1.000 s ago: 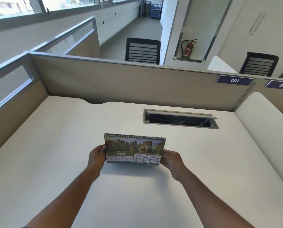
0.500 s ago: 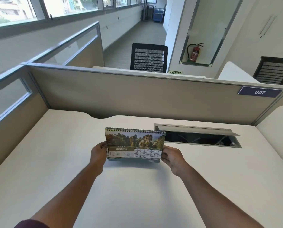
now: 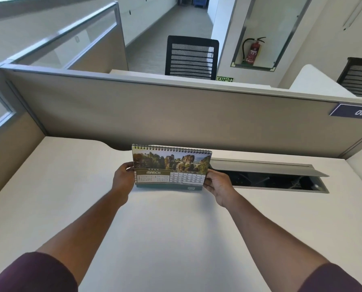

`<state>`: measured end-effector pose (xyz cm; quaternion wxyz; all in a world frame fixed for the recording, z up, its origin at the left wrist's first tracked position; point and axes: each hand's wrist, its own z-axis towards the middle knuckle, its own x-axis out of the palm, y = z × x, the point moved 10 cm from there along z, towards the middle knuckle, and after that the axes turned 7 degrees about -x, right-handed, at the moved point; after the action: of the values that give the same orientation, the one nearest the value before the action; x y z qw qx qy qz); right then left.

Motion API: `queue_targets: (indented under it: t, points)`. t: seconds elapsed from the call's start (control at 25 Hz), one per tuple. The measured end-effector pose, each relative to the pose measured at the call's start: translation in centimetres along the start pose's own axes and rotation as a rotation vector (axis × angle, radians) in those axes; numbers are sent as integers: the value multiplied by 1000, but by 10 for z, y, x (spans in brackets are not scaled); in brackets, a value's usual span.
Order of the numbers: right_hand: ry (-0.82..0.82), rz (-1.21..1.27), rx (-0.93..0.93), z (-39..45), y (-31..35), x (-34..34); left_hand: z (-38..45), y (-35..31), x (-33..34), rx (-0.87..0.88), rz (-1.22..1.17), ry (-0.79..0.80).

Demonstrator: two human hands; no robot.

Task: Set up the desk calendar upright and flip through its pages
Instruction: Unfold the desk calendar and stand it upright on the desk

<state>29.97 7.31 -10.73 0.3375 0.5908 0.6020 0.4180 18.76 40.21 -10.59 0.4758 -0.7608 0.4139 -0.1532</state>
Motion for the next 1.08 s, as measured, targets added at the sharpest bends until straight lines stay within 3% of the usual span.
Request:
queue_targets:
  t: [0.48,0.84,0.96,1.08]
  points:
    - [-9,28,-8,15,1,9,20,2,-1,-12,-125,28]
    - [-35,41,-5,12,-3,6,16,1,-10,-8,-97,-55]
    - [-157,-123,-57,0,-14,-18,10,17,-31,-16,4,-165]
    - [-177,-576,-274,-31,-25,-26,-4,32,-37,-6,63,-171]
